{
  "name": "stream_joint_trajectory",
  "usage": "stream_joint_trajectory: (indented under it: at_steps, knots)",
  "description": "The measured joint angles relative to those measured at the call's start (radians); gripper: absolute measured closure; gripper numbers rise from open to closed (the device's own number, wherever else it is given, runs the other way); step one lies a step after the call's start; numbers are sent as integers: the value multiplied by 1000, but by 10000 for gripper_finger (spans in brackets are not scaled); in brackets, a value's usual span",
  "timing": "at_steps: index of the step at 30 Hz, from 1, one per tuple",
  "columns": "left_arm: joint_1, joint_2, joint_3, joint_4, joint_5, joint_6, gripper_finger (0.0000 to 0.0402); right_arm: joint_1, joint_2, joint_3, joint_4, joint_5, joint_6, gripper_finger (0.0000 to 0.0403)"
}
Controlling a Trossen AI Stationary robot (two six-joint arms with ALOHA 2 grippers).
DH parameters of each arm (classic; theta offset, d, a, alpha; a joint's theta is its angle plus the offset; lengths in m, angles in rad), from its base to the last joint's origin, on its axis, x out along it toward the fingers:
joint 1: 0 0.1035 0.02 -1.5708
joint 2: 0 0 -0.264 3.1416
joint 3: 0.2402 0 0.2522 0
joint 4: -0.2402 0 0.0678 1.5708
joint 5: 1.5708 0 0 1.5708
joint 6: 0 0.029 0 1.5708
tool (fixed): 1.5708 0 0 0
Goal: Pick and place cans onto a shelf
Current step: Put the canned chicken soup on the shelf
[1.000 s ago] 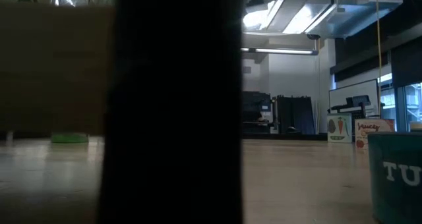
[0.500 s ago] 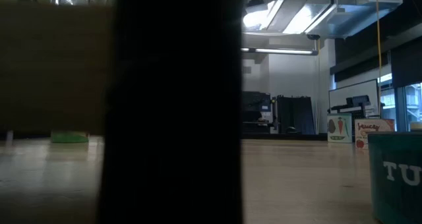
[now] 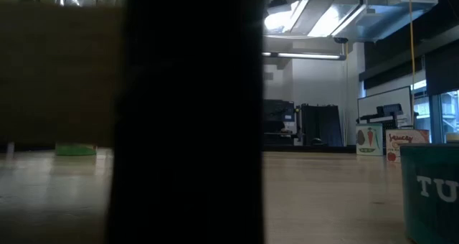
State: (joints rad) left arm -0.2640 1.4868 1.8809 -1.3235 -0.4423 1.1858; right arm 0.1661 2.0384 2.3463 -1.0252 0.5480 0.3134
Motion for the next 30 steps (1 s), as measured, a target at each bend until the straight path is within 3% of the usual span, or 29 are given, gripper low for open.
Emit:
stream_joint_trajectory:
  at_steps: [19,30]
  knots:
    - [48,35,1,-34,36,6,347,-5,0,0,-3,-23,-4,402]
    - [52,96,0,-49,-98,2,347,-16,-1,0,-42,-3,24,402]
